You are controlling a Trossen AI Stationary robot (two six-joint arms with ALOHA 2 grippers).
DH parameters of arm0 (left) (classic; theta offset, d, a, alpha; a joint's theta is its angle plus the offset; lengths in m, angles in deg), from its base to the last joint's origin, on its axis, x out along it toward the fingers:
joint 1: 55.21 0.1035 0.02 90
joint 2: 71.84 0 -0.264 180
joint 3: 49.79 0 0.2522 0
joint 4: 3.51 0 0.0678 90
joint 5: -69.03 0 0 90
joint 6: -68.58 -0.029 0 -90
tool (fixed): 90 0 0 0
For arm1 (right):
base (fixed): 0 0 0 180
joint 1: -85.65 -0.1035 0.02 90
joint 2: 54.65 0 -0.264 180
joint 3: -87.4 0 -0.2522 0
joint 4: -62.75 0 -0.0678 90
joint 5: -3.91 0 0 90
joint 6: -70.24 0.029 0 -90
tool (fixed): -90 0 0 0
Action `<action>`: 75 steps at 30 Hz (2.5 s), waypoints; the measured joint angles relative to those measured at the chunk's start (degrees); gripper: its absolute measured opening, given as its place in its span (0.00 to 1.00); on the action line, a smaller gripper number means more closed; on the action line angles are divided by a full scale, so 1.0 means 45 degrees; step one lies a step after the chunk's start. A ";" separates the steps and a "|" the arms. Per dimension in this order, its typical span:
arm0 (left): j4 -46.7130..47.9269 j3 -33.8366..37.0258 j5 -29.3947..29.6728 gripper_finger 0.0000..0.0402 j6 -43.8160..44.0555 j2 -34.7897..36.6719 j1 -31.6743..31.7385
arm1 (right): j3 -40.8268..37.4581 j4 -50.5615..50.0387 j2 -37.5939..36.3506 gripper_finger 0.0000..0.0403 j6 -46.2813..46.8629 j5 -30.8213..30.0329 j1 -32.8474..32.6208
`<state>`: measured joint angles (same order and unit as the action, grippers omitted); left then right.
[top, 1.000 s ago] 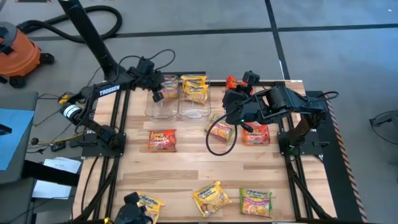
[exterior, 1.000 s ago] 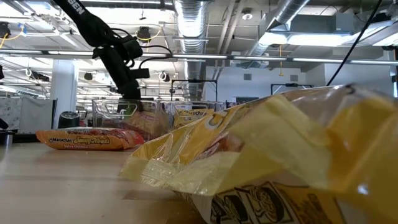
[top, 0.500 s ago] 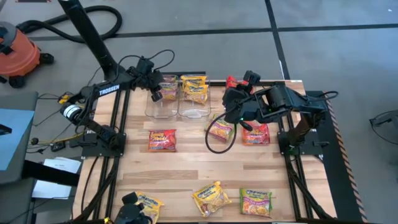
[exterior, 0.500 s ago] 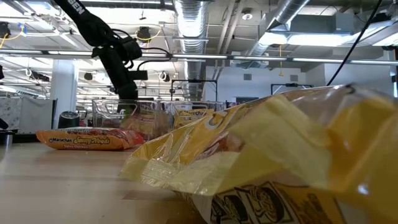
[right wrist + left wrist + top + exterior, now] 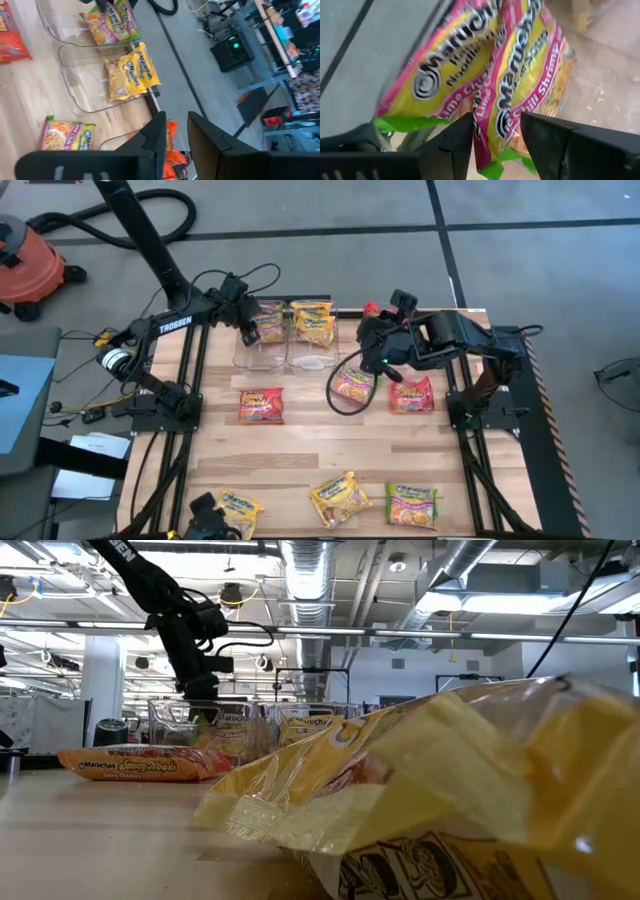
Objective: Sort Maruchan noodles
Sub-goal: Put the green noodle pack into the left transparent bin, then put the yellow noodle pack into the middle transparent bin
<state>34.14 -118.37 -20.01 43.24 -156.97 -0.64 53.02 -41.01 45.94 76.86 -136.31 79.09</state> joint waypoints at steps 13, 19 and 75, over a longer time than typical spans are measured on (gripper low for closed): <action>0.2872 -0.2781 -0.0544 0.38 0.1137 0.0005 -0.0083 | 0.0000 -0.0003 0.0000 0.26 -0.0457 0.0559 0.0159; 0.4564 -0.3965 -0.3453 0.38 0.1931 0.0015 -0.0297 | 0.0000 0.0002 0.0000 0.26 -0.0769 0.2202 0.0053; 0.5111 -0.4073 -0.3352 0.38 1.0154 0.4203 -0.7699 | -0.8337 0.7876 -0.0010 0.58 0.0434 1.0934 -0.4951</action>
<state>57.14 -136.70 -35.09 88.93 -138.05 -35.28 15.50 -5.57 45.90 78.82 -87.11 56.81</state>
